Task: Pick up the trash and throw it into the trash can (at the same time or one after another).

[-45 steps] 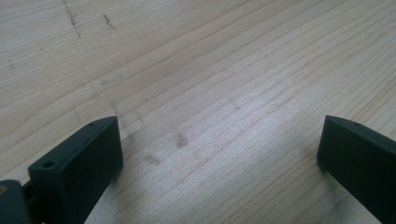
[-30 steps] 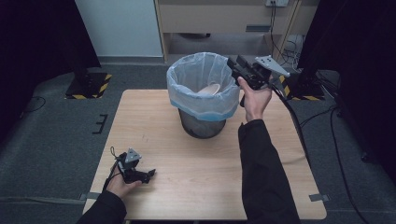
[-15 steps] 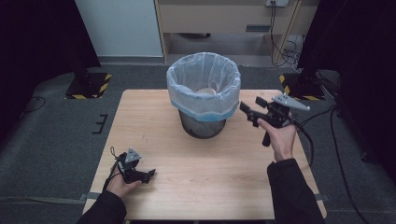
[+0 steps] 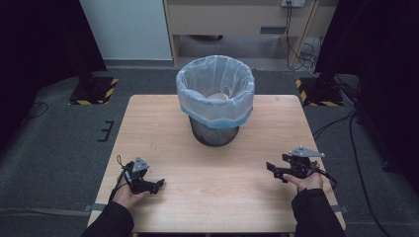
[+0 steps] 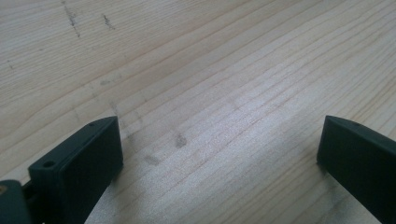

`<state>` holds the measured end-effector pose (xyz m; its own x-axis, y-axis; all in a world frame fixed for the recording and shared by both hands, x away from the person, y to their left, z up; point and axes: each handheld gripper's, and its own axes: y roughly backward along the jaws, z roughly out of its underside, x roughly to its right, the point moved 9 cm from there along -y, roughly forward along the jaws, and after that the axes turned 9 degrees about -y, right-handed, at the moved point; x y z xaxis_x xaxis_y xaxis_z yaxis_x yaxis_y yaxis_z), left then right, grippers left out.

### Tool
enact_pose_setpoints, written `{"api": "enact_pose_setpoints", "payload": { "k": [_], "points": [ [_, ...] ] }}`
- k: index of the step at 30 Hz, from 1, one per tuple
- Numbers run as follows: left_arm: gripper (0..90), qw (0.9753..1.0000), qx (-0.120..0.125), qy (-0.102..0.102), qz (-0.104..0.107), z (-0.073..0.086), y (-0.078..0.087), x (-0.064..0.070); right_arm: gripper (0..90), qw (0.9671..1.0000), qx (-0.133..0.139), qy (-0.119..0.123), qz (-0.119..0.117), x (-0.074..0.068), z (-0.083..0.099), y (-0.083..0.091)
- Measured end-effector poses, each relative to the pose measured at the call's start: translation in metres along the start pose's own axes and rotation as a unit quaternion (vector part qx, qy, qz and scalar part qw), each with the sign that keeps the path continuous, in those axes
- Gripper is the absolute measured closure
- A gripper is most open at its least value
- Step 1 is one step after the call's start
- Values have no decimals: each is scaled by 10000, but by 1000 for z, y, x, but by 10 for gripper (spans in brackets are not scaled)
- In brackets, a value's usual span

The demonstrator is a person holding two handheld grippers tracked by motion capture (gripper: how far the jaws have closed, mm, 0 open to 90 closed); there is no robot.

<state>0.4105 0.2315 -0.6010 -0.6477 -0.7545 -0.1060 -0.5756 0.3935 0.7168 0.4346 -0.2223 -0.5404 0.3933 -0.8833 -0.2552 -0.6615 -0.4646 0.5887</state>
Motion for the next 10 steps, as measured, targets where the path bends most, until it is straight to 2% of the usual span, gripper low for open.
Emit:
{"api": "enact_pose_setpoints", "payload": {
  "k": [4, 7, 10],
  "points": [
    [0, 10000, -1, 0, 10, 0, 0, 0, 194, 9995, -253, 13, 163, 14, 20, 1],
    [0, 10000, -3, -7, 14, 0, 0, 0, 171, 9980, -488, 160, 367, 23, 33, 4],
    [0, 10000, -3, -11, 15, 0, 1, 0, 146, 9963, -695, 216, 465, 31, 41, 6]
  ]
}}
